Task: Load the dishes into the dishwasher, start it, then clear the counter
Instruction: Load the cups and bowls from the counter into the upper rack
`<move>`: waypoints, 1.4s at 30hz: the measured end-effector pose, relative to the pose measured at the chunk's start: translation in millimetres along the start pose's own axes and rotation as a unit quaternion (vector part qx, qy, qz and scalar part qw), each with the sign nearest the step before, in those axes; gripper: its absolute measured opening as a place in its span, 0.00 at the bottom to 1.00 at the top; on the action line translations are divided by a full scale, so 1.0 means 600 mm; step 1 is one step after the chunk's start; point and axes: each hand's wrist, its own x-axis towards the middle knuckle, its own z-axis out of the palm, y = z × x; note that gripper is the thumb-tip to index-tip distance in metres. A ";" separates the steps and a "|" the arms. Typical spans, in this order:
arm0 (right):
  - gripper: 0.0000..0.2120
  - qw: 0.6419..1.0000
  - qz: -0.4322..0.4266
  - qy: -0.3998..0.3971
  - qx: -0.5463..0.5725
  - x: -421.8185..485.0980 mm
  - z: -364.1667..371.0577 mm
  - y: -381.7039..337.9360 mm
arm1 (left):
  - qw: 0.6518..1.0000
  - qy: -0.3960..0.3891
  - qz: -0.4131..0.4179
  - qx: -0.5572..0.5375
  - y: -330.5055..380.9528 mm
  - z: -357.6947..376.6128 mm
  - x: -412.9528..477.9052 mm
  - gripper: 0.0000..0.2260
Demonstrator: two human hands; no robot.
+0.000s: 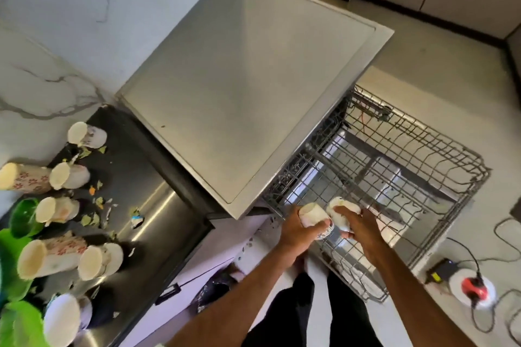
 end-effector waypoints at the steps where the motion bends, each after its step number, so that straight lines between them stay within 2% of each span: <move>1: 0.21 1.000 0.002 0.006 -0.003 0.016 0.007 0.007 | 1.000 0.019 0.003 0.017 -0.008 0.002 0.019 0.25; 4: 0.43 0.998 -0.006 0.055 -0.027 0.084 0.026 0.037 | 0.995 0.064 0.041 0.062 -0.020 0.006 0.079 0.25; 5: 0.46 0.997 -0.015 0.068 -0.035 0.107 0.030 0.045 | 0.992 0.081 0.053 0.081 -0.020 0.009 0.099 0.25; 9: 0.35 0.991 -0.044 0.107 -0.065 0.143 0.049 0.032 | 0.974 0.168 0.093 0.122 -0.003 0.016 0.180 0.28; 11: 0.34 0.989 -0.068 0.113 -0.066 0.168 0.055 0.031 | 0.966 0.203 0.109 0.117 0.014 0.023 0.216 0.28; 16: 0.32 0.984 -0.125 0.119 -0.045 0.195 0.075 0.024 | 0.956 0.240 0.132 0.101 0.057 0.033 0.263 0.21; 22: 0.34 0.980 -0.145 0.107 -0.086 0.199 0.080 0.023 | 0.961 0.229 0.081 0.134 0.072 0.033 0.290 0.18; 35: 0.36 0.983 -0.129 0.084 -0.102 0.202 0.100 0.031 | 0.957 0.176 0.042 0.228 0.090 0.019 0.296 0.16; 42: 0.34 0.963 -0.189 0.114 -0.153 0.201 0.108 0.020 | 0.939 0.157 0.036 0.303 0.090 0.018 0.310 0.16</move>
